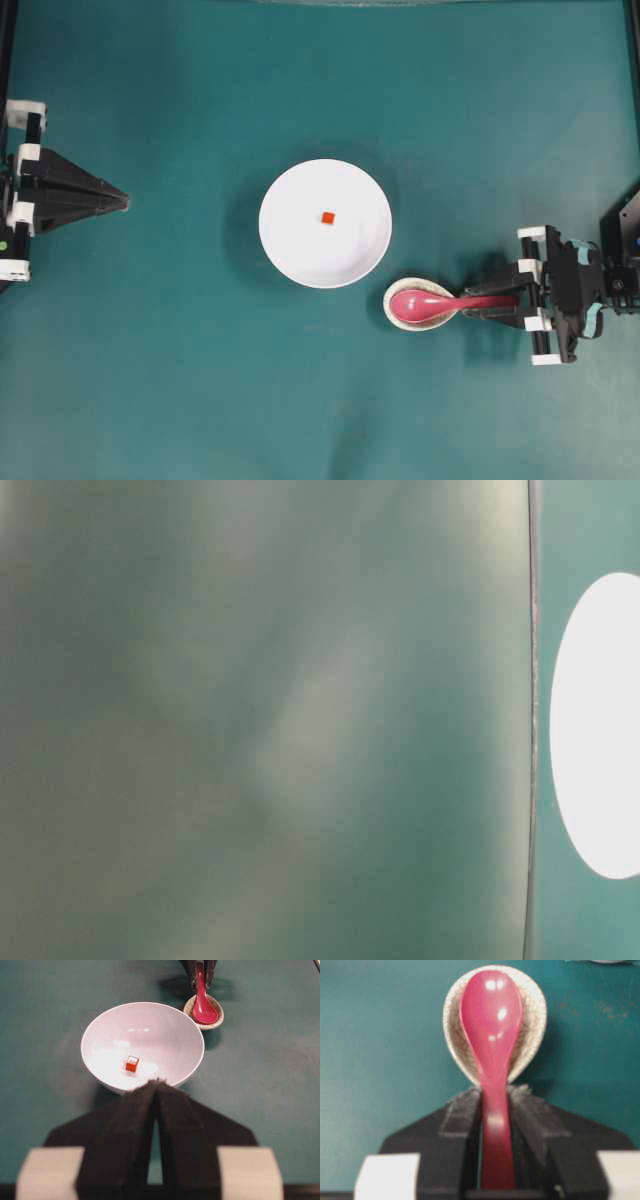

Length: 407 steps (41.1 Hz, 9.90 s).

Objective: Grip the spoon and scoop the red block from the bowl with right arm.
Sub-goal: 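Lift the spoon from its rest and carry it over the bowl, then lower the spoon into the bowl and push it under the red cube, then raise the spoon with the red cube on it above the bowl, then hold the loaded spoon raised over the bowl with the right gripper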

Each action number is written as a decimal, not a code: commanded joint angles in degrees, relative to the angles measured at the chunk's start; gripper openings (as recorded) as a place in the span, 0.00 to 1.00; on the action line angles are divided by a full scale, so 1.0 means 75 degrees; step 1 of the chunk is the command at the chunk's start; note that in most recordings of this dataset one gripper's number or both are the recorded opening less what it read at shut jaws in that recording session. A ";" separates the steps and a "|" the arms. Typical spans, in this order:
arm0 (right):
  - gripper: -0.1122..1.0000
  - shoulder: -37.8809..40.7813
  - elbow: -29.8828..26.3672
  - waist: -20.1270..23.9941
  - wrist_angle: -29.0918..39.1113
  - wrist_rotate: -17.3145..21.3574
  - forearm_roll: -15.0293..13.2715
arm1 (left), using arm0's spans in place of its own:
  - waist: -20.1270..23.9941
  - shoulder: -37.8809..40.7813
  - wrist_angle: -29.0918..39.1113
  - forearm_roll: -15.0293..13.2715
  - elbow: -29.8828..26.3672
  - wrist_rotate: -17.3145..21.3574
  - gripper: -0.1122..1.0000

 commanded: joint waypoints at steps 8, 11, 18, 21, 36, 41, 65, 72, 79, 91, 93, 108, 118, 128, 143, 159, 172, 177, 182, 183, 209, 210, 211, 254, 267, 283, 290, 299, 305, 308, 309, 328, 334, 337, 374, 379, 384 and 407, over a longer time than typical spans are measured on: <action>0.32 -0.0586 -0.0035 0.0000 -0.0035 0.0000 -0.0023 | -0.0012 0.0070 -0.0012 0.0012 -0.0152 0.0000 0.11; 0.32 -0.0891 0.0000 -0.0023 0.0035 0.0000 -0.0023 | -0.0012 0.0059 0.0047 0.0012 -0.0152 -0.0012 0.11; 0.32 -0.1629 -0.0059 -0.0293 0.0574 0.0000 -0.0023 | -0.0023 0.0059 0.0129 0.0012 -0.0152 -0.0012 0.11; 0.32 -0.1969 -0.0141 -0.0469 0.0855 -0.0012 -0.0023 | -0.0023 0.0070 0.0129 0.0012 -0.0141 -0.0012 0.11; 0.32 -0.3574 -0.1102 -0.1535 0.3469 -0.0762 -0.0023 | -0.0023 0.0059 0.0141 0.0012 -0.0141 -0.0012 0.11; 0.32 -0.3961 -0.1734 -0.2027 0.4828 -0.1465 -0.0023 | -0.0012 0.0059 0.0141 0.0012 -0.0141 -0.0012 0.11; 0.32 -0.4137 -0.4242 -0.4195 0.9164 -0.1840 -0.0023 | -0.0012 0.0059 0.0141 0.0012 -0.0141 -0.0012 0.11; 0.32 -0.3996 -0.4629 -0.4688 0.9773 -0.1230 -0.0023 | -0.0012 0.0059 0.0152 0.0012 -0.0141 -0.0012 0.11; 0.32 -0.3691 -0.5004 -0.5121 1.0617 -0.0539 -0.0188 | -0.0012 0.0059 0.0152 0.0012 -0.0141 -0.0012 0.11; 0.32 -0.2812 -0.6059 -0.5309 1.2199 -0.0176 -0.0855 | 0.0258 0.0059 0.0152 0.0012 -0.0129 -0.0012 0.11; 0.32 -0.2602 -0.6328 -0.5355 1.2539 -0.0012 -0.0938 | 0.0281 0.0059 0.0152 0.0012 -0.0141 -0.0012 0.11; 0.32 -0.1371 -0.7688 -0.5355 1.4309 0.0680 -0.2121 | 0.0293 0.0047 0.0152 0.0012 -0.0141 -0.0023 0.11; 0.32 -0.0926 -0.8016 -0.5344 1.4625 0.0680 -0.2344 | 0.0293 0.0059 0.0152 0.0012 -0.0141 -0.0023 0.11; 0.32 -0.0445 -0.8027 -0.5227 1.4637 0.0574 -0.2461 | 0.0293 0.0047 0.0141 0.0012 -0.0141 -0.0023 0.11; 0.32 -0.0047 -0.8016 -0.5086 1.4555 0.0551 -0.2730 | 0.0293 0.0059 0.0152 0.0012 -0.0129 -0.0023 0.11; 0.32 0.0387 -0.8063 -0.5027 1.3840 0.0398 -0.2766 | 0.0293 0.0059 0.0152 0.0012 -0.0129 -0.0012 0.11; 0.32 0.0668 -0.8461 -0.5027 1.3172 0.0457 -0.2766 | 0.0293 0.0059 0.0152 0.0012 -0.0141 -0.0012 0.11; 0.32 0.0750 -0.8637 -0.4992 1.3137 0.0469 -0.2766 | 0.0293 0.0059 0.0152 0.0012 -0.0141 -0.0012 0.11; 0.32 0.0773 -0.8684 -0.4957 1.3020 0.0504 -0.2766 | 0.0293 0.0059 0.0152 0.0012 -0.0141 -0.0012 0.11; 0.32 0.0773 -0.8695 -0.4957 1.2984 0.0516 -0.2766 | 0.0293 0.0059 0.0152 0.0012 -0.0141 -0.0012 0.11; 0.32 0.0387 -0.8695 -0.4922 1.2832 0.0539 -0.2766 | 0.0293 0.0059 0.0152 0.0012 -0.0141 -0.0012 0.11; 0.32 0.0375 -0.8695 -0.4922 1.2809 0.0539 -0.2766 | 0.0281 0.0059 0.0152 0.0012 -0.0141 -0.0012 0.11; 0.32 0.0375 -0.8684 -0.4922 1.2797 0.0551 -0.2766 | 0.0293 0.0059 0.0152 0.0012 -0.0141 -0.0012 0.11; 0.32 -0.0094 -0.7887 -0.4723 1.1684 0.0785 -0.2719 | 0.0293 0.0059 0.0152 0.0012 -0.0141 -0.0012 0.11; 0.32 -0.0457 -0.7172 -0.4641 1.0898 0.1066 -0.2719 | 0.0293 0.0059 0.0152 0.0012 -0.0141 -0.0023 0.11; 0.32 -0.0961 -0.5648 -0.4313 0.8637 0.1066 -0.2719 | 0.0293 0.0059 0.0164 0.0012 -0.0141 -0.0035 0.11; 0.32 -0.1113 -0.5156 -0.4289 0.7723 0.1055 -0.2742 | 0.0293 0.0059 0.0199 0.0012 -0.0141 -0.0047 0.11; 0.32 -0.1289 -0.4559 -0.4289 0.6738 0.1020 -0.2754 | 0.0293 0.0059 0.0223 0.0012 -0.0129 -0.0105 0.11; 0.32 -0.1359 -0.3855 -0.4289 0.5801 0.0961 -0.2883 | 0.0293 0.0059 0.0328 0.0012 -0.0117 -0.0199 0.11; 0.32 -0.1371 -0.3469 -0.4289 0.5262 0.0961 -0.2895 | 0.0293 0.0059 0.0422 0.0012 -0.0129 -0.0211 0.11; 0.32 -0.1383 -0.3316 -0.4277 0.5027 0.0961 -0.2906 | 0.0293 0.0059 0.0434 0.0012 -0.0141 -0.0223 0.11; 0.32 -0.1570 -0.2461 -0.4277 0.3633 0.0645 -0.3492 | 0.0281 0.0059 0.0504 0.0012 -0.0117 -0.0387 0.11; 0.32 -0.1570 -0.2414 -0.4277 0.3551 0.0609 -0.3527 | 0.0293 0.0059 0.0504 0.0012 -0.0117 -0.0387 0.11; 0.32 -0.1570 -0.2355 -0.4277 0.3445 0.0609 -0.3527 | 0.0293 0.0059 0.0492 0.0012 -0.0117 -0.0375 0.11; 0.32 -0.2402 -0.3141 -0.4219 0.4617 0.0633 -0.3516 | 0.0293 0.0070 0.0516 0.0012 -0.0094 -0.0375 0.11; 0.32 -0.2543 -0.3152 -0.4219 0.4664 0.0645 -0.3492 | 0.0293 0.0059 0.0516 0.0012 -0.0105 -0.0387 0.11; 0.32 -0.2602 -0.3164 -0.4219 0.4664 0.0680 -0.3492 | 0.0293 0.0070 0.0516 0.0012 -0.0094 -0.0422 0.11; 0.32 -0.2613 -0.3188 -0.4219 0.4641 0.0691 -0.3445 | 0.0293 0.0059 0.0703 0.0012 -0.0094 -0.0480 0.11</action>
